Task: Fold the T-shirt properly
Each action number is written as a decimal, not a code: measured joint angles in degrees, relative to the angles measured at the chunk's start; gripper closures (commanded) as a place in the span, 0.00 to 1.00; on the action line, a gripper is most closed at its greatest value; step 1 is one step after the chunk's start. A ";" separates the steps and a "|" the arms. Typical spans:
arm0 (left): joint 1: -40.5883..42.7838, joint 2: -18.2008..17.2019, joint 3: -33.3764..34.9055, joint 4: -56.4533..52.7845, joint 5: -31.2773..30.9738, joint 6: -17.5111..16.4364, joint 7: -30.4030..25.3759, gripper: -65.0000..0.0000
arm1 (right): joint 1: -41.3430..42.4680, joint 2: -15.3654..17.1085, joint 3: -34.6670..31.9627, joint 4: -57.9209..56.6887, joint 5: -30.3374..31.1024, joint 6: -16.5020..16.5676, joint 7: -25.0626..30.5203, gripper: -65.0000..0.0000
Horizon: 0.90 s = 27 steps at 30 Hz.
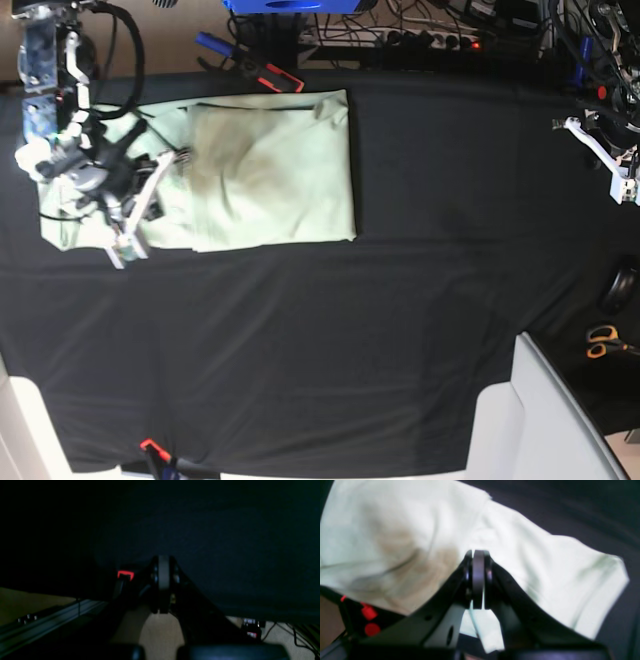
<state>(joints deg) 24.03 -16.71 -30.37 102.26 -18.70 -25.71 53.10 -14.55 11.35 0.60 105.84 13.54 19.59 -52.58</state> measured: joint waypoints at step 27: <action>-0.74 0.33 0.04 -0.28 0.04 -0.17 0.02 1.00 | 10.78 4.50 46.69 -40.68 21.49 19.82 -4.33 0.02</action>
<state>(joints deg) 23.29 -16.38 -30.33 101.97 -18.65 -25.89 53.12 -3.77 15.86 47.29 65.17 35.03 39.42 -56.90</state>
